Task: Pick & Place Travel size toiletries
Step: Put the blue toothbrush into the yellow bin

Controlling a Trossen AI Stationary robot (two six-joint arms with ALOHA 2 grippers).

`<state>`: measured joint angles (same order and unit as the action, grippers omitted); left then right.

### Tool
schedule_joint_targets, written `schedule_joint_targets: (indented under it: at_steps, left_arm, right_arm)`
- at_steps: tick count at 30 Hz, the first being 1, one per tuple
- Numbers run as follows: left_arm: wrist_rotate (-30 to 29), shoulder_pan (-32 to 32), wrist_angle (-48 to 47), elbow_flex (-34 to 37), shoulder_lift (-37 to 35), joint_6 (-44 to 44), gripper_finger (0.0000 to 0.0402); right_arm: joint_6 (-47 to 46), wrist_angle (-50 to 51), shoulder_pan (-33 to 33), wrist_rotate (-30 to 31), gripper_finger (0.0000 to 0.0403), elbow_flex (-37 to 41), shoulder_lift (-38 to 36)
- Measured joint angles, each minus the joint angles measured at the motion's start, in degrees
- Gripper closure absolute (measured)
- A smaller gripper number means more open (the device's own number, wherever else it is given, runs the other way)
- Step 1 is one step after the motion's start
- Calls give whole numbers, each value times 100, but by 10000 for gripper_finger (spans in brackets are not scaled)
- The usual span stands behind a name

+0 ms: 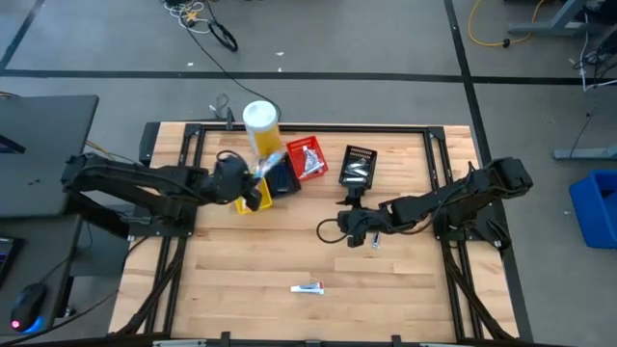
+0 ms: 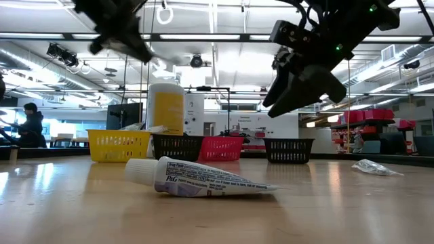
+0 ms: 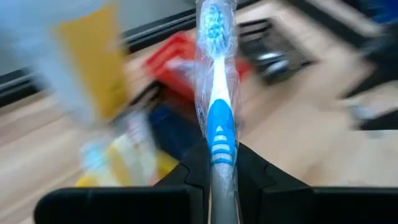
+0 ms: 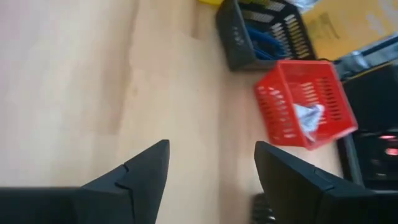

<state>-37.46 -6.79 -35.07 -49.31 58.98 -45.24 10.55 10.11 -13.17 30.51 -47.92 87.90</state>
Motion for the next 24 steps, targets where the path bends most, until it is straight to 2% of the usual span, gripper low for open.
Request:
schedule_joint_targets:
  at_steps: [5, 13, 24]
  left_arm:
    - [-498, -55, -1163, 3, 28, -1083, 360]
    - [-662, -53, -1359, 8, 768, -1867, 360]
    - [191, 213, -1437, 8, 2098, -2437, 360]
  right_arm:
    - [-66, -2, 2, -71, 171, 0, 0]
    - [-66, 0, 4, -104, 187, 0, 0]
    - [-67, 2, 5, -170, 176, 2, 0]
